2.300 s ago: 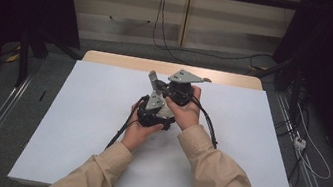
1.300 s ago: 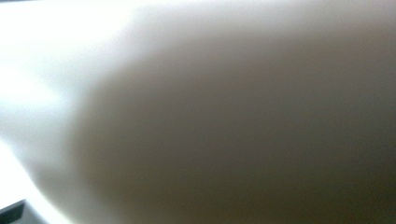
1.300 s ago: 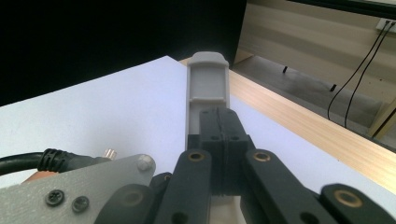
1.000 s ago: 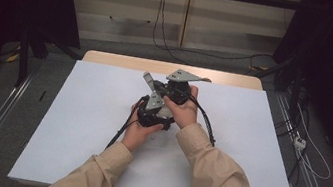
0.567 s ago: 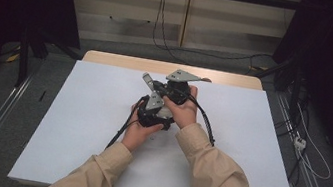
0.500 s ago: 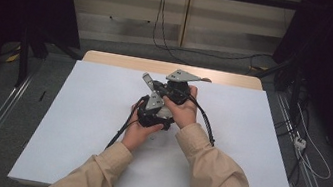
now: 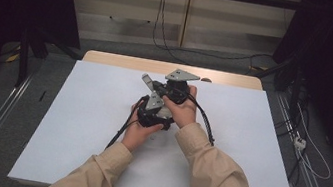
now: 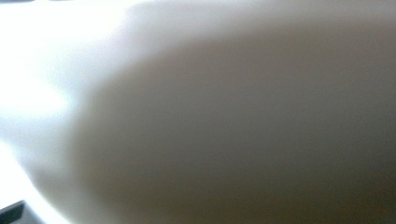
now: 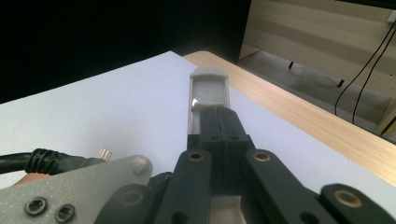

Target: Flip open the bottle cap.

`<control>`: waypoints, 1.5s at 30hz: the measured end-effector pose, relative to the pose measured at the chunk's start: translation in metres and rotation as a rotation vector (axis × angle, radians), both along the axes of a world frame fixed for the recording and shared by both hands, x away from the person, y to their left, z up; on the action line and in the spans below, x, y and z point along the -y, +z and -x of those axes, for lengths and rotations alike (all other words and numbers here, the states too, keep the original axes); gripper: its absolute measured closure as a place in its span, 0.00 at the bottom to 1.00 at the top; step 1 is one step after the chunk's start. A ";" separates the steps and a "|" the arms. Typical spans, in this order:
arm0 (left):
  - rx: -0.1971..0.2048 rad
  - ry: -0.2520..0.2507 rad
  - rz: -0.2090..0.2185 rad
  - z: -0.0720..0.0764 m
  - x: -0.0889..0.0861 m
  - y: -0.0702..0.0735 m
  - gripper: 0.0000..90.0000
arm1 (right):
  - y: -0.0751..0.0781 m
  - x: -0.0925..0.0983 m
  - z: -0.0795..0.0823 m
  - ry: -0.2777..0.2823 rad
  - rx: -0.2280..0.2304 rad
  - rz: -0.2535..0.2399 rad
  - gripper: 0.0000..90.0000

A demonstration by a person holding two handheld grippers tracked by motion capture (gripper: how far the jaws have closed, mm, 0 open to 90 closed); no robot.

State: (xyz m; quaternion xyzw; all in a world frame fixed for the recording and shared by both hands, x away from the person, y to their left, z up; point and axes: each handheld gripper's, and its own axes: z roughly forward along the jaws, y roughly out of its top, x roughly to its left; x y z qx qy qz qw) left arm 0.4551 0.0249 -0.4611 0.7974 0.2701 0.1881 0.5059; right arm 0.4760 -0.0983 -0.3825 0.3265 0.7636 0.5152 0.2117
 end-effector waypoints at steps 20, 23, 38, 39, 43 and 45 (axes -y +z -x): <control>0.001 0.000 0.000 0.000 0.000 0.000 0.20 | 0.000 0.001 -0.002 0.012 -0.026 -0.002 1.00; 0.000 -0.002 0.001 0.000 0.000 0.000 0.20 | -0.001 0.002 -0.002 0.009 -0.028 -0.010 1.00; -0.031 -0.021 0.041 -0.001 -0.006 0.002 0.15 | 0.001 0.019 0.004 -0.015 -0.019 -0.008 0.96; -0.033 -0.021 0.039 -0.001 -0.007 0.003 0.15 | 0.001 0.020 0.004 -0.018 -0.014 -0.006 0.94; -0.041 -0.021 0.047 -0.001 -0.013 0.008 0.11 | 0.005 0.025 0.009 -0.027 -0.001 -0.013 0.85; -0.045 -0.017 0.045 0.001 -0.016 0.011 0.11 | 0.007 0.027 0.012 -0.035 0.004 -0.018 0.78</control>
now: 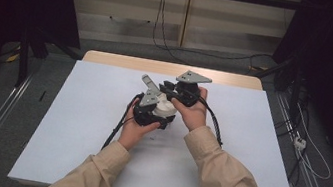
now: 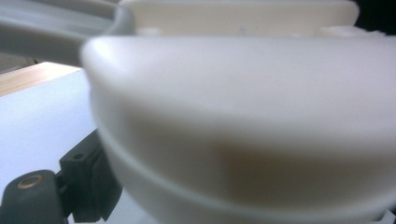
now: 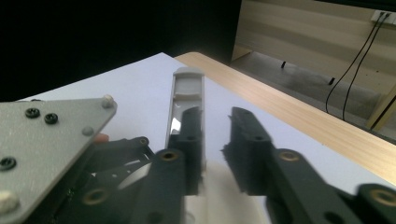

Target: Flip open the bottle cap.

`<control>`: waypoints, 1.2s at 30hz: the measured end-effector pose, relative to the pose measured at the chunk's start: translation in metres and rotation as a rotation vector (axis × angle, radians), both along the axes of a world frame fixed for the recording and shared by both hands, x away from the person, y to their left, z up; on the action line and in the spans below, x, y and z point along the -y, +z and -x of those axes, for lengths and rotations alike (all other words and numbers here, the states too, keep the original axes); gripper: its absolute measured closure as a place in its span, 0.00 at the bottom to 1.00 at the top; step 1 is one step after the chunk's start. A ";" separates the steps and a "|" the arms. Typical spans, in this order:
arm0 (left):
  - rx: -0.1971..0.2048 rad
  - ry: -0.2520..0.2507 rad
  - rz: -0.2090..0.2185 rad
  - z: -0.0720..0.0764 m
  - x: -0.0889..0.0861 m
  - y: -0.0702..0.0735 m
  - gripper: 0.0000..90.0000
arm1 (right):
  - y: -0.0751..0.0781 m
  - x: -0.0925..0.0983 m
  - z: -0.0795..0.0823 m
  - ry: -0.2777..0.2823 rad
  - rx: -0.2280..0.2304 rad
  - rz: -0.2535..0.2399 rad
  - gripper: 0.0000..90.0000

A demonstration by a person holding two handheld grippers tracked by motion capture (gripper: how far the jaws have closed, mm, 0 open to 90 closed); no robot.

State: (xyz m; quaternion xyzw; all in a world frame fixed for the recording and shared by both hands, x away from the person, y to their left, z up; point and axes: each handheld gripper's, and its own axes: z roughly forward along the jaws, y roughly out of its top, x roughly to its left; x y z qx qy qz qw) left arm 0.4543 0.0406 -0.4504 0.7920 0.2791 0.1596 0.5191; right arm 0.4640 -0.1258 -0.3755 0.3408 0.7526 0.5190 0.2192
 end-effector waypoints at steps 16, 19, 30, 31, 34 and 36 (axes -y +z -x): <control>-0.005 -0.030 -0.023 0.009 -0.025 0.016 0.07 | 0.004 0.021 0.033 0.008 0.005 -0.020 0.35; -0.016 -0.046 -0.027 0.011 -0.023 0.014 0.07 | 0.004 0.025 0.037 0.001 0.012 -0.023 0.34; -0.008 -0.051 -0.028 0.019 -0.031 0.012 0.09 | 0.008 0.032 0.046 0.006 0.023 -0.017 0.28; -0.013 -0.049 -0.028 0.019 -0.033 0.012 0.09 | 0.007 0.033 0.048 0.006 0.021 -0.021 0.27; -0.006 -0.044 -0.002 0.024 -0.042 0.015 0.09 | 0.004 0.038 0.052 0.007 0.013 -0.024 0.25; -0.012 -0.044 -0.002 0.027 -0.048 0.017 0.08 | 0.001 0.041 0.056 0.008 0.005 -0.024 0.23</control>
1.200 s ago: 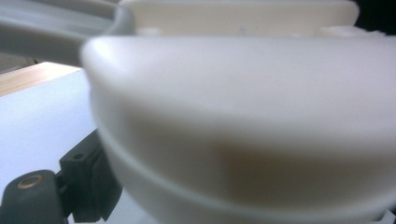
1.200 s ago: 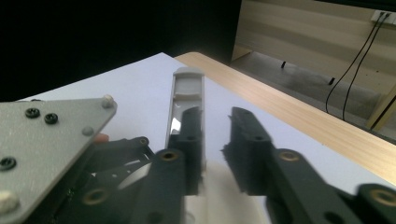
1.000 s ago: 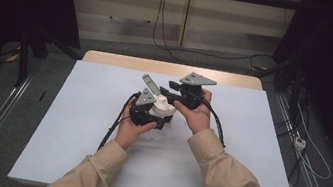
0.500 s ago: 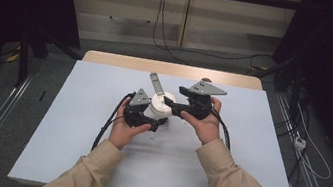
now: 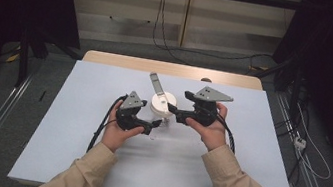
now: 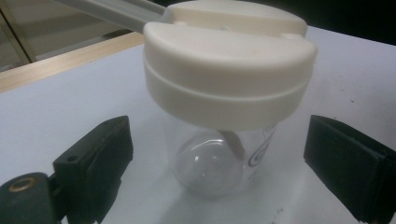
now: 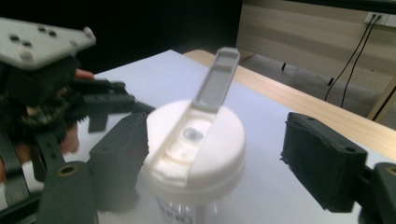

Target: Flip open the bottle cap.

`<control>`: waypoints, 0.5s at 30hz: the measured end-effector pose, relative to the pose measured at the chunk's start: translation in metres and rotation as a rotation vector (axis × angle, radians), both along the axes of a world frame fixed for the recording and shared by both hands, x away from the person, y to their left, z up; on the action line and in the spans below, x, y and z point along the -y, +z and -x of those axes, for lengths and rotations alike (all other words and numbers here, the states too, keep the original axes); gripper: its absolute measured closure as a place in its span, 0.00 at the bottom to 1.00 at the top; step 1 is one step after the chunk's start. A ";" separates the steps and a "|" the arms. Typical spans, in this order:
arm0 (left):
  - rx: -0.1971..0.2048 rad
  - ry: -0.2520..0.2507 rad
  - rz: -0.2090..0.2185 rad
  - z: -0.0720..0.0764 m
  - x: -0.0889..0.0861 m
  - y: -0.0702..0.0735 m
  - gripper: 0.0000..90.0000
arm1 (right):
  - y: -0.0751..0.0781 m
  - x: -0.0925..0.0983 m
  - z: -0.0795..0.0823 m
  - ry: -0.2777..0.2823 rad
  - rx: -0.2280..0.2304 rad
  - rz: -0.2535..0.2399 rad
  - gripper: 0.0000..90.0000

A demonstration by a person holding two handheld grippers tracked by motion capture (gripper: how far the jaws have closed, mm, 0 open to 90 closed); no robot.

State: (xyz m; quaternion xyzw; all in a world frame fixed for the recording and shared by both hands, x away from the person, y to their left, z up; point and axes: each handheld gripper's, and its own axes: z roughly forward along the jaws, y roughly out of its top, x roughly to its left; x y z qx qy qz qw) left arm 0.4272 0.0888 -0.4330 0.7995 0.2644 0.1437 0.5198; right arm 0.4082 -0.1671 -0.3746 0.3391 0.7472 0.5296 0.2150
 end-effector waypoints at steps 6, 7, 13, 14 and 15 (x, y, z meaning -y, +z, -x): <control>-0.008 -0.016 -0.002 0.010 -0.017 0.004 0.08 | -0.007 0.011 0.011 -0.006 -0.007 -0.005 0.18; -0.018 -0.019 0.004 0.012 -0.020 0.004 0.08 | -0.008 0.013 0.013 -0.002 -0.007 -0.005 0.17; -0.008 -0.026 -0.011 0.020 -0.038 0.005 0.07 | -0.018 0.025 0.025 -0.017 -0.016 -0.008 0.12; -0.016 -0.027 -0.004 0.021 -0.041 0.005 0.07 | -0.019 0.028 0.027 -0.018 -0.026 -0.010 0.11; -0.021 -0.023 0.004 0.022 -0.044 0.005 0.07 | -0.021 0.030 0.029 -0.023 -0.029 -0.014 0.10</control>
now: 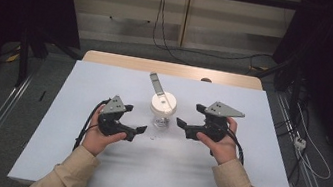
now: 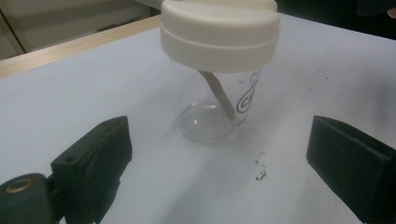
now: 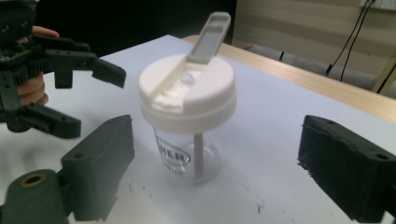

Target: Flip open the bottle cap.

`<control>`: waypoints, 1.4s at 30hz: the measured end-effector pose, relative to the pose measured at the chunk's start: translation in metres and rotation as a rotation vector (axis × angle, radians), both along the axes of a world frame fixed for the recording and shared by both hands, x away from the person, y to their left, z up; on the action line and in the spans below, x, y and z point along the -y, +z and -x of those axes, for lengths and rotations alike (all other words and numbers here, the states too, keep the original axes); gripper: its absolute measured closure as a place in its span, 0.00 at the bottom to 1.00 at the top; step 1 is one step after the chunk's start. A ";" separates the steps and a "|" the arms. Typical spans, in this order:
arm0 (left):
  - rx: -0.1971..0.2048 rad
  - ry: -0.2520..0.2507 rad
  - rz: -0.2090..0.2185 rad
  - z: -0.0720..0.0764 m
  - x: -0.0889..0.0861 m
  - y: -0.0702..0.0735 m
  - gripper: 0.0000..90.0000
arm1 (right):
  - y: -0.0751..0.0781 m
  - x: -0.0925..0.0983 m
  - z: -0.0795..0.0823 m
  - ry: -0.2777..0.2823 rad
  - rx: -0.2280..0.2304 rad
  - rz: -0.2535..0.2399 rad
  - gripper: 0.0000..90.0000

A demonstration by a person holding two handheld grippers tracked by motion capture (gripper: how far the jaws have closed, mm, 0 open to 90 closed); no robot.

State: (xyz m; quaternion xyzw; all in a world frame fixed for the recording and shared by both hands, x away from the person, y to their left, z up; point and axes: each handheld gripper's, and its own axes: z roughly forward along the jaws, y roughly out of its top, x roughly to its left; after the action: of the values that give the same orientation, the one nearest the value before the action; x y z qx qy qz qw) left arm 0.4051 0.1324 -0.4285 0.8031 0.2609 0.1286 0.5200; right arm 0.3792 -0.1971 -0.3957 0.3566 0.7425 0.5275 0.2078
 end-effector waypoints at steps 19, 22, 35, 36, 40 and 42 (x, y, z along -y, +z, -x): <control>-0.012 0.002 -0.022 0.014 -0.034 -0.004 0.07 | -0.024 0.036 0.030 -0.043 -0.013 0.037 0.08; -0.018 0.010 -0.023 0.017 -0.040 -0.005 0.07 | -0.028 0.040 0.035 -0.045 -0.015 0.044 0.08; -0.024 0.040 -0.049 0.026 -0.066 -0.010 0.07 | -0.043 0.058 0.058 -0.059 -0.036 0.071 0.08; -0.023 0.044 -0.054 0.026 -0.068 -0.010 0.07 | -0.044 0.060 0.060 -0.061 -0.038 0.072 0.08; -0.026 0.057 -0.055 0.030 -0.076 -0.012 0.07 | -0.048 0.067 0.065 -0.075 -0.043 0.069 0.08; -0.025 0.064 -0.053 0.032 -0.079 -0.012 0.07 | -0.049 0.071 0.068 -0.082 -0.045 0.060 0.08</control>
State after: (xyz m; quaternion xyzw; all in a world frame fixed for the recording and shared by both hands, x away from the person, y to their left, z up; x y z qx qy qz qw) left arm 0.3733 0.2115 -0.4408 0.8093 0.2893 0.1418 0.4911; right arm 0.3115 -0.2683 -0.4447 0.3922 0.7471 0.4881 0.2230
